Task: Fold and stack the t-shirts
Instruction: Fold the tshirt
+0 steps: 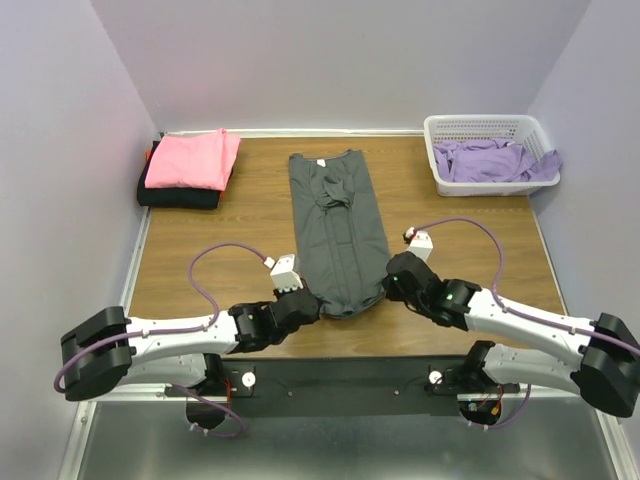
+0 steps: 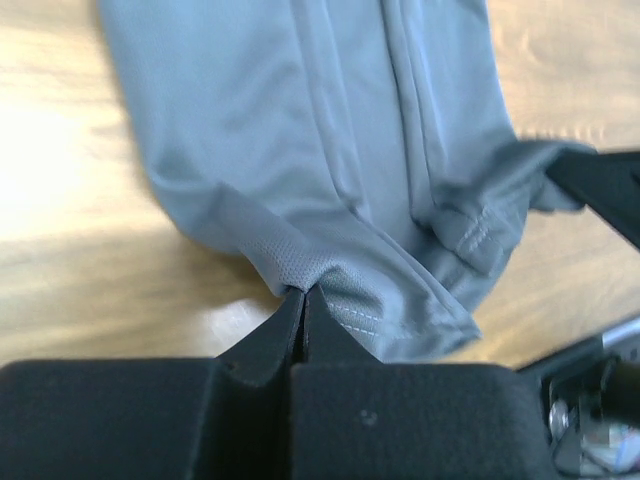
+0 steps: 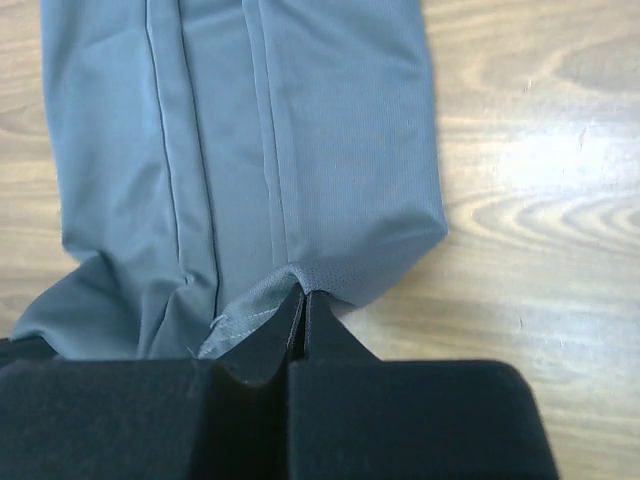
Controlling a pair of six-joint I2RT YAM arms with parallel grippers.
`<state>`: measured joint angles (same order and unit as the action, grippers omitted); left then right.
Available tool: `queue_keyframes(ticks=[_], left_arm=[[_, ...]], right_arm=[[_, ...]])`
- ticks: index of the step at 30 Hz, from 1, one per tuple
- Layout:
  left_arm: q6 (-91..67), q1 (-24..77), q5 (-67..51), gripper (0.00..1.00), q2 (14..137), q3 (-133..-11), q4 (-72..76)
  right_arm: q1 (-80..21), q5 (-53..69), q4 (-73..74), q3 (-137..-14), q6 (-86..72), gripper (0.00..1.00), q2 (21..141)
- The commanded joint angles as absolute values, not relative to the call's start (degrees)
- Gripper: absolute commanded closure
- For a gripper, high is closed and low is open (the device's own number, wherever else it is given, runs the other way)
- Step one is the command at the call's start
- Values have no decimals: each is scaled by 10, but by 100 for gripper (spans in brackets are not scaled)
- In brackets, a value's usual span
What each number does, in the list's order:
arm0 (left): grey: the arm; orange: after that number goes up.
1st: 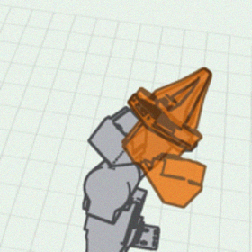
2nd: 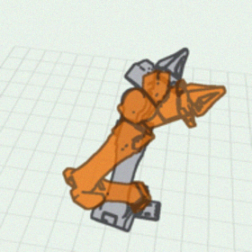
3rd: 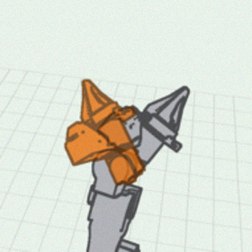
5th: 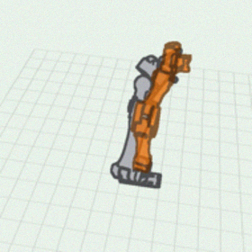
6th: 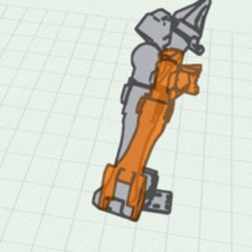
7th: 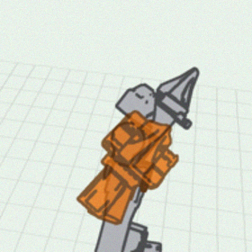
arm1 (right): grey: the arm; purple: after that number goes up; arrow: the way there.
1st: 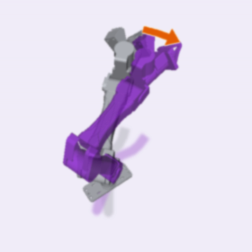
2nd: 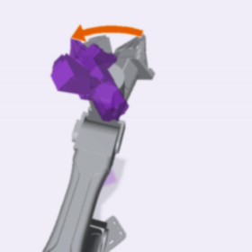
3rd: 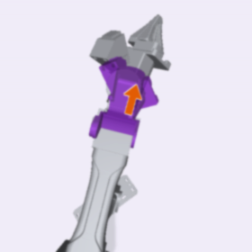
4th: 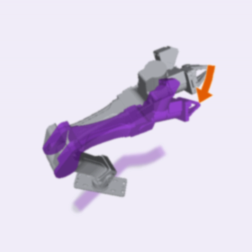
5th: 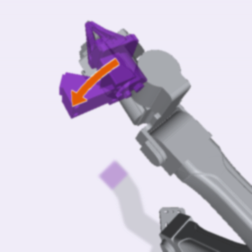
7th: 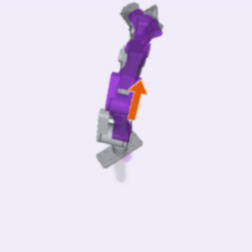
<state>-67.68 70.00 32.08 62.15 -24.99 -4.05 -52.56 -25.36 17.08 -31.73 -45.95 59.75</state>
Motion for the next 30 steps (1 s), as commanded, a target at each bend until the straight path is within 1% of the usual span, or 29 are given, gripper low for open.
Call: queue_keyframes(ticks=[1,6,11,16,24,30], left_arm=[[-638,669,340,100,614,-225,33],[-596,614,338,100,606,-206,91],[-529,561,320,100,609,-206,152],[-480,507,285,100,650,-218,212],[-418,442,236,100,732,-263,272],[-368,403,186,100,813,-319,312]], right_arm=[[-529,-308,129,-341,-445,98,627],[-529,-341,66,-329,-436,98,636],[-529,-379,47,-363,-405,99,667],[-525,-410,24,-406,-371,98,726],[-486,-393,-43,-458,-323,98,824],[-440,-357,-75,-483,-304,98,866]])
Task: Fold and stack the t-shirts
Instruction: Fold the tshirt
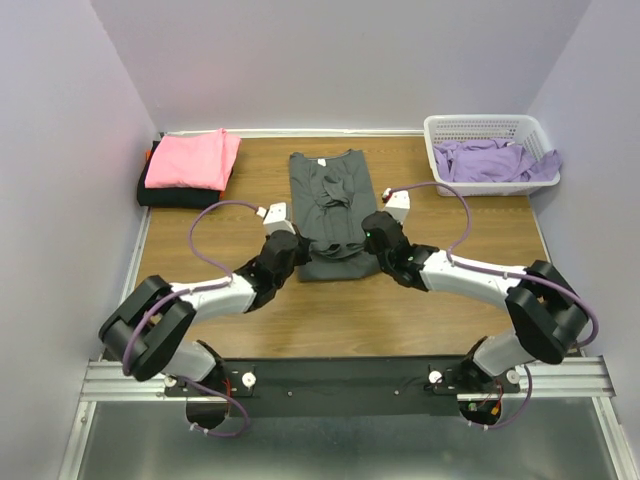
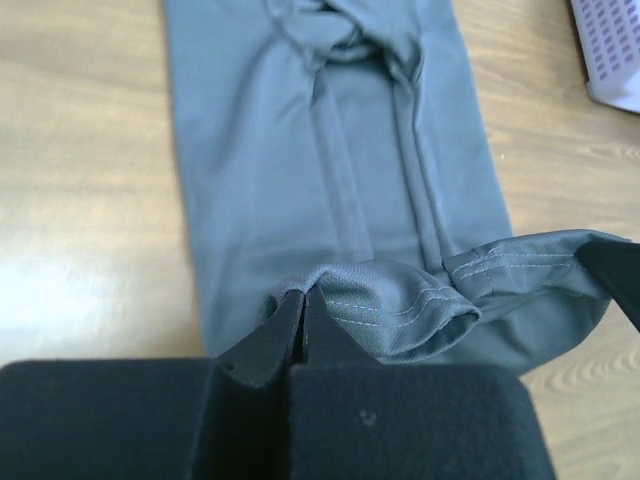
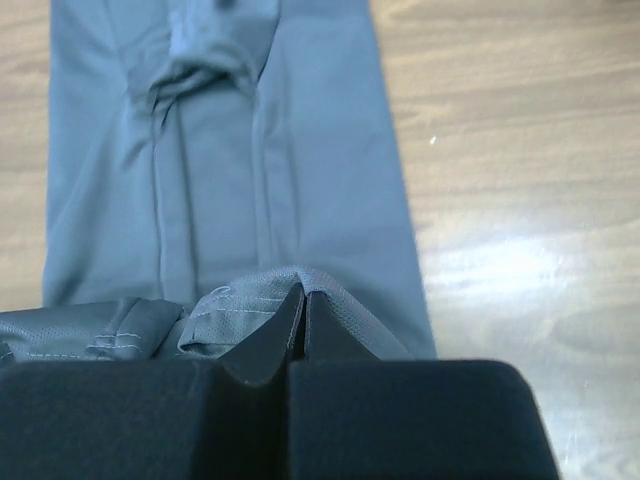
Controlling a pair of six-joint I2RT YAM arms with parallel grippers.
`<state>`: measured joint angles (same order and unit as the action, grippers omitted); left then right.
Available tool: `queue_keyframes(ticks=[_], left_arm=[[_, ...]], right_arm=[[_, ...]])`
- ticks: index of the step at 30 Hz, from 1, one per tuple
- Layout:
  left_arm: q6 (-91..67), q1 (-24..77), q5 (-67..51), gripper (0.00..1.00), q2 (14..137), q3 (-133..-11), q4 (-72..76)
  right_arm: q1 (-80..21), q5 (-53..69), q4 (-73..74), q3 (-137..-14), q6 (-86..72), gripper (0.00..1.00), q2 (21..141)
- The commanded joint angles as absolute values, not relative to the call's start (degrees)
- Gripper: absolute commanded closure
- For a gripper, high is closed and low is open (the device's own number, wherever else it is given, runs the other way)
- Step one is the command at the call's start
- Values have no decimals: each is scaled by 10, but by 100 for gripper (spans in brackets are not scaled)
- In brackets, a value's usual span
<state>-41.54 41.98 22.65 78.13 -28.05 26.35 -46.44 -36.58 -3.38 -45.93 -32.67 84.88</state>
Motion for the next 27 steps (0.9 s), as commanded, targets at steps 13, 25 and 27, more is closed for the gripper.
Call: queue_keyframes(ticks=[13,25,27], left_arm=[[-332,334,134,100,936,-413,335],[-330,299,124,100,969,-426,336],[-325,299,124,100,981,-433,340]], right_arm=[[-367,-280,-101,-554,-258,98,954],[-347,-249,-102,-606,-246,98,1029],[-345,-248,-102,-614,-245,98,1034]])
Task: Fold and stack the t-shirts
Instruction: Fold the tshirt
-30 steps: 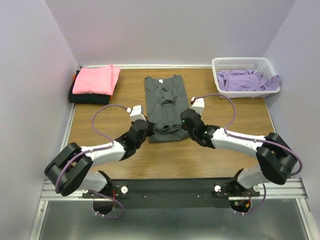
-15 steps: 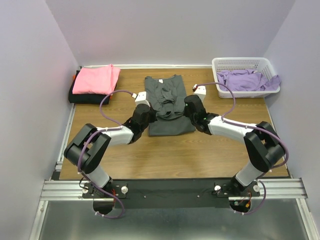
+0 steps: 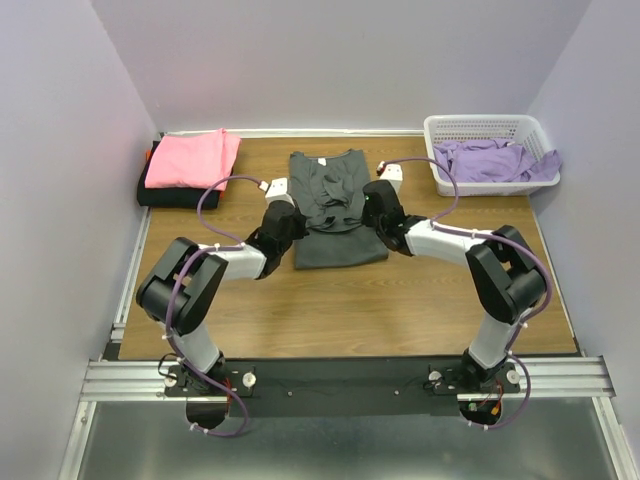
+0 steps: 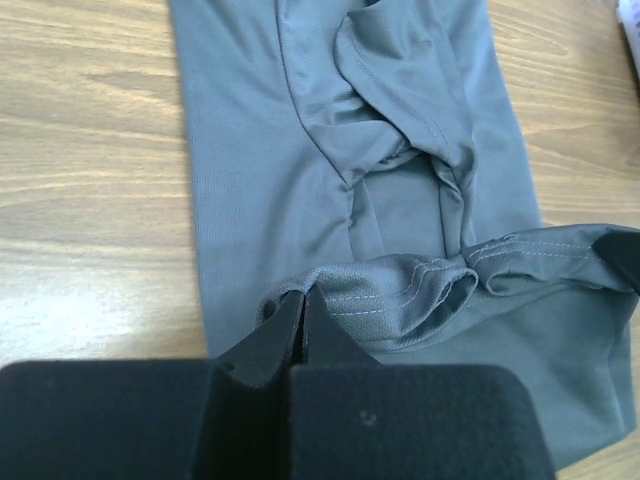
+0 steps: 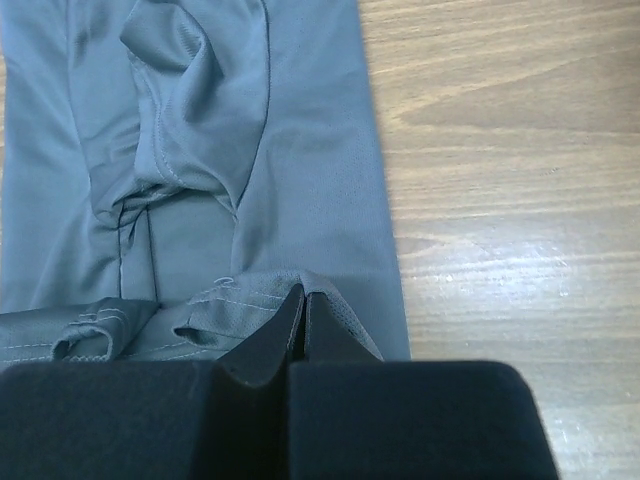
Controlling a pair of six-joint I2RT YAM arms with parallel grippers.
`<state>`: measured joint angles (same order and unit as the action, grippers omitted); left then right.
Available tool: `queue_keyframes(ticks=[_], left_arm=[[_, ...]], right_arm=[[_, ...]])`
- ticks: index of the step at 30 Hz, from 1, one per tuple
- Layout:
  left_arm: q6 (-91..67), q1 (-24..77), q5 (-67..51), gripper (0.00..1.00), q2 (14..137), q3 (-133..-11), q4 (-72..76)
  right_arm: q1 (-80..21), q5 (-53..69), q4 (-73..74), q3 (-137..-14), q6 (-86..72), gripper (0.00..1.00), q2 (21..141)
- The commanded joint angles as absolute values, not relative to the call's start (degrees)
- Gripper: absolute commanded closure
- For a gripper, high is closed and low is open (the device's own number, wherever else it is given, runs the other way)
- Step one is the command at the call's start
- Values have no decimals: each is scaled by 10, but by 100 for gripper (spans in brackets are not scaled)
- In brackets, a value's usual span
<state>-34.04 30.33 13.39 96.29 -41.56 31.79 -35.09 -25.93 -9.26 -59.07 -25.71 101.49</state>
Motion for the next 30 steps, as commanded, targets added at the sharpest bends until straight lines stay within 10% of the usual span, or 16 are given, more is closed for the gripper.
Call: queue_keyframes(ticks=[1,26,27,30], left_arm=[[-322,298,124,100,984,-440,341],[-281,229,54,93,1055,-501,364],[-280,225,42,77,1054,-504,366],[-277,210,26,44,1039,-511,367]], right_arm=[[-344,-247,-103,-617,-243,98,1038],[-319,-215,-102,-694,-216,98,1113],[-320,-214,-99,-706,-211,94,1113],[-320,-216,-81,-726,-193,39,1103]])
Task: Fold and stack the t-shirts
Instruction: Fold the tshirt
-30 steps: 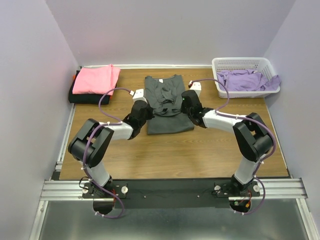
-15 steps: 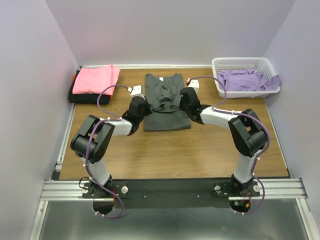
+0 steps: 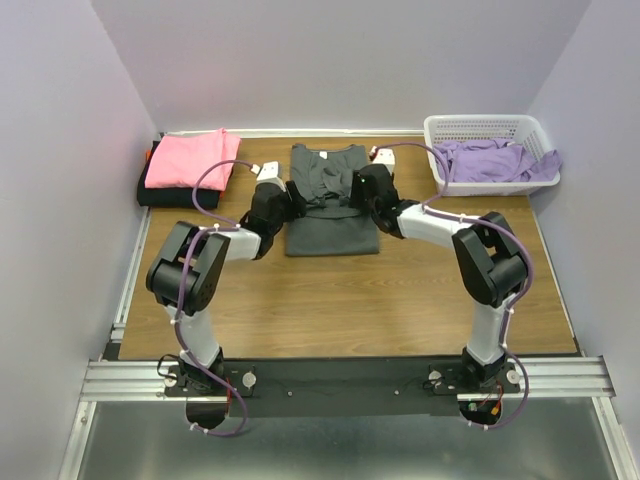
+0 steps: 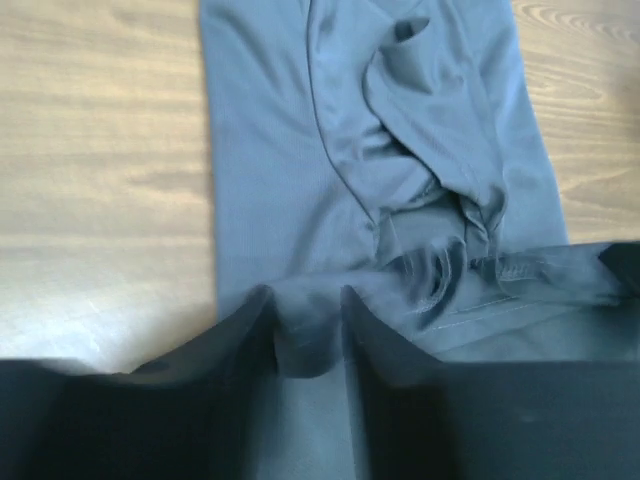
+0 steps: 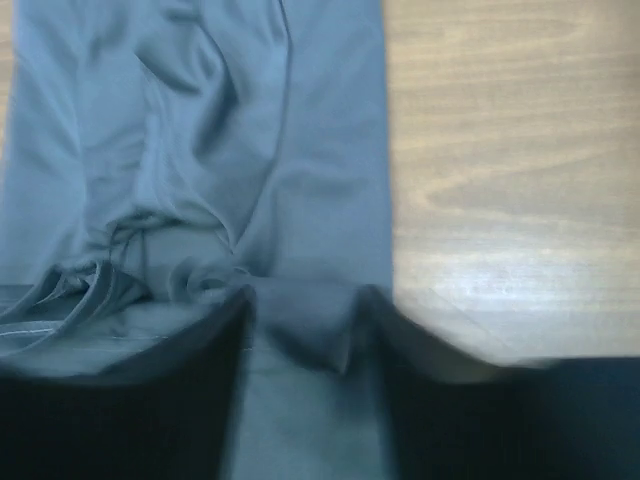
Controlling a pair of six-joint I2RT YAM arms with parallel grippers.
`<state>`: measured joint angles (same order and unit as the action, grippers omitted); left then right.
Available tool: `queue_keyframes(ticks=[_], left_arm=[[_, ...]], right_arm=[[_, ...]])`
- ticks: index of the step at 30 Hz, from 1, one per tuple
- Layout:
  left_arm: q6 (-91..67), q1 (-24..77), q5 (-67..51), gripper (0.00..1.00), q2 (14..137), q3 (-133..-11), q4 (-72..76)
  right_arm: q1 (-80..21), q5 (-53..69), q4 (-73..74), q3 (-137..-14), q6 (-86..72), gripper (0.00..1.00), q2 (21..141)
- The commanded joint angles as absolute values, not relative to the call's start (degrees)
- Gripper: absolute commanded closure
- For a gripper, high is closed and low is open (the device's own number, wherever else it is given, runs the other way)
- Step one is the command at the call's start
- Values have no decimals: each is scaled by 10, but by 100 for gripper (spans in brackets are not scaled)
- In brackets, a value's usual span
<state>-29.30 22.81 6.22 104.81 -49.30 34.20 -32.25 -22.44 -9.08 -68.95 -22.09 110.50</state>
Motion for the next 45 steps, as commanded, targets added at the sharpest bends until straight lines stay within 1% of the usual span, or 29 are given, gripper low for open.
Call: queue_keyframes(ticks=[1,2,3,4,6,10,13,17,20,24,25,34,45], left_arm=[[-276,208,25,30,1032,-512,365],[-271,208,26,25,1015,-512,362],[-268,208,32,18,1006,-512,356],[-265,208,32,18,986,-506,356],[-260,209,30,17,970,-495,357],[-262,224,24,17,938,-445,365],[-279,244,8,18,919,-392,402],[-301,268,3,19,912,-349,457],[-315,287,3,19,929,-337,501],[-327,311,3,19,966,-331,552],[-334,314,-17,19,983,-329,573],[-359,315,-35,20,1063,-319,641],[-381,315,-17,20,1091,-294,644]], right_arm=[[-320,-218,-75,-732,-190,29,1096],[-320,-219,-65,-738,-186,19,1089],[-320,-214,-63,-735,-183,17,1068],[-320,-209,-64,-726,-182,16,1058],[-320,-193,-64,-715,-175,16,1039],[-321,-96,-62,-685,-184,16,1018],[-334,-24,-61,-663,-199,17,1022],[-357,15,-62,-657,-205,17,1039],[-361,29,-62,-659,-213,19,1062],[-365,31,-62,-664,-215,20,1084],[-365,29,-61,-671,-217,20,1094],[-365,25,-53,-715,-214,20,1157],[-365,-76,-27,-758,-207,20,1189]])
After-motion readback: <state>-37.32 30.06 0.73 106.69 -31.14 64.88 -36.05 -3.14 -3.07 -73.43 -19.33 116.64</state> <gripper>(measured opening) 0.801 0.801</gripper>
